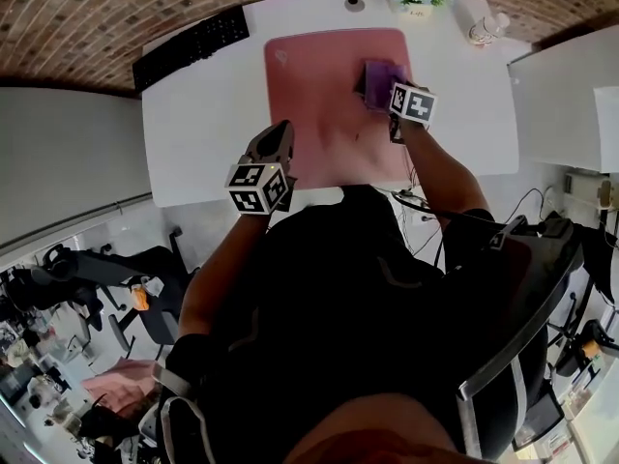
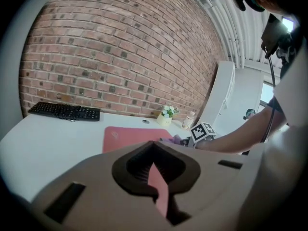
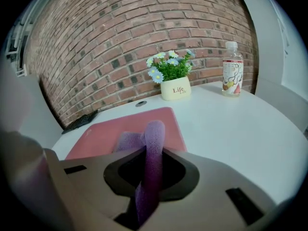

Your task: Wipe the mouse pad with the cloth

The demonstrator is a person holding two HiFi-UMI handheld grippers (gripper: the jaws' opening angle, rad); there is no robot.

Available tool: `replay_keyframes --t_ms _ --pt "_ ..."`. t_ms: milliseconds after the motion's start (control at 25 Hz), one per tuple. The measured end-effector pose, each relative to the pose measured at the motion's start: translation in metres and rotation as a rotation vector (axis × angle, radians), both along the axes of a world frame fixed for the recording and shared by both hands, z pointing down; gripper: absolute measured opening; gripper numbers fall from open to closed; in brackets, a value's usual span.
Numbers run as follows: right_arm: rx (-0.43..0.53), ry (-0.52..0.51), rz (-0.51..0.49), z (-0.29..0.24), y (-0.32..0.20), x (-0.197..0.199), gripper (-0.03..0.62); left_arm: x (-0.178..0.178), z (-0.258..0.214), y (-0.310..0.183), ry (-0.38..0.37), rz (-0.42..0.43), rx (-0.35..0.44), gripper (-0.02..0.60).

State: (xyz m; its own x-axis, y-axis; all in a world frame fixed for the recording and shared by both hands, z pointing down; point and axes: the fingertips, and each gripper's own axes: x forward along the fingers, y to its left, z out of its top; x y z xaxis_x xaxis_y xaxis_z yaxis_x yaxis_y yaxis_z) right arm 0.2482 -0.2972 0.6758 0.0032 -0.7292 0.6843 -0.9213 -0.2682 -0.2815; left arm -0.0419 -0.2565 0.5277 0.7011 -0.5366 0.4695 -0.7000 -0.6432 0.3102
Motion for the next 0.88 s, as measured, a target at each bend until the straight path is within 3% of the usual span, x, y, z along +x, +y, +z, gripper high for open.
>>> replay_keyframes --t_ms 480,600,720,880 --pt "-0.044 0.119 0.101 -0.004 0.027 0.076 0.06 0.025 -0.002 0.003 -0.004 0.057 0.007 0.0" --pt "0.001 0.172 0.093 -0.023 0.027 0.088 0.06 0.026 -0.005 0.004 0.018 0.055 0.013 0.0" --pt "0.084 0.184 0.061 -0.054 0.015 0.081 0.06 0.026 -0.006 0.006 0.033 0.053 0.02 0.0" --pt "0.196 0.082 -0.027 -0.095 -0.015 0.033 0.06 0.02 -0.003 0.009 0.036 0.021 0.009 0.0"
